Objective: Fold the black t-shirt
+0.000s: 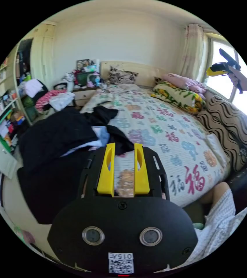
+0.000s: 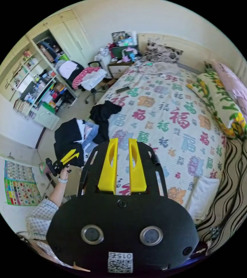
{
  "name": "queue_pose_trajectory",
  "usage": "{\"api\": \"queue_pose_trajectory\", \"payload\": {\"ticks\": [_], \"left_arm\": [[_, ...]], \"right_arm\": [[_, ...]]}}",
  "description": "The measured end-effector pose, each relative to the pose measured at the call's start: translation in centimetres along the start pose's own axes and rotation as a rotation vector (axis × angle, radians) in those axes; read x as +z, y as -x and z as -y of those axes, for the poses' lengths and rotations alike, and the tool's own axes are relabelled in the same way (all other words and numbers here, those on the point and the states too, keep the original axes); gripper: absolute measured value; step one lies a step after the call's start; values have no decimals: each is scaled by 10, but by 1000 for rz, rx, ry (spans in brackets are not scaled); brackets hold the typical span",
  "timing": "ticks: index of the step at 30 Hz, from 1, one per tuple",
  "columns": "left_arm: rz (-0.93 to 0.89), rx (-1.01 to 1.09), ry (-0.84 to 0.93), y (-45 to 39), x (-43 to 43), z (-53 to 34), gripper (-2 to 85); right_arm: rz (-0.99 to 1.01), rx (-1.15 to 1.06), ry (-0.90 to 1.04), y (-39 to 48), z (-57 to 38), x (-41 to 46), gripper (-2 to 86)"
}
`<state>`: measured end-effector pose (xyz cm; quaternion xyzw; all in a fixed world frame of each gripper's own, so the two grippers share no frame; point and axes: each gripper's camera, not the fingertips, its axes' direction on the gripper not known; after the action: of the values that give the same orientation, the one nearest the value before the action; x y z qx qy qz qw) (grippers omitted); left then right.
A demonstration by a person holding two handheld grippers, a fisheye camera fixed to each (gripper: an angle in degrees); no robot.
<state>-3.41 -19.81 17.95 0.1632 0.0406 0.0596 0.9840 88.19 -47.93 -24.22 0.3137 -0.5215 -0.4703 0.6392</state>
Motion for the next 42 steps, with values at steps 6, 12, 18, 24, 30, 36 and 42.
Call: {"api": "queue_pose_trajectory", "payload": {"ticks": [6, 12, 18, 24, 30, 36, 42], "left_arm": [[298, -65, 58, 85, -60, -17, 107], [313, -11, 39, 113, -116, -32, 90], [435, -29, -33, 138, -201, -60, 89], [319, -110, -24, 195, -251, -81, 89], [497, -348, -111, 245, -303, -101, 91], [148, -503, -93, 302, -324, -112, 27], [-290, -410, -313, 280, -393, -96, 8]], "right_arm": [[143, -225, 133, 127, 52, 127, 73], [409, -333, 324, 223, 58, 281, 81], [539, -282, 439, 250, 33, 395, 84], [737, -143, 317, 225, 29, 420, 69], [1009, -204, 444, 234, 11, 443, 13], [1220, -167, 249, 200, -19, 408, -2], [1286, -221, -30, 133, -71, 299, -4]]}}
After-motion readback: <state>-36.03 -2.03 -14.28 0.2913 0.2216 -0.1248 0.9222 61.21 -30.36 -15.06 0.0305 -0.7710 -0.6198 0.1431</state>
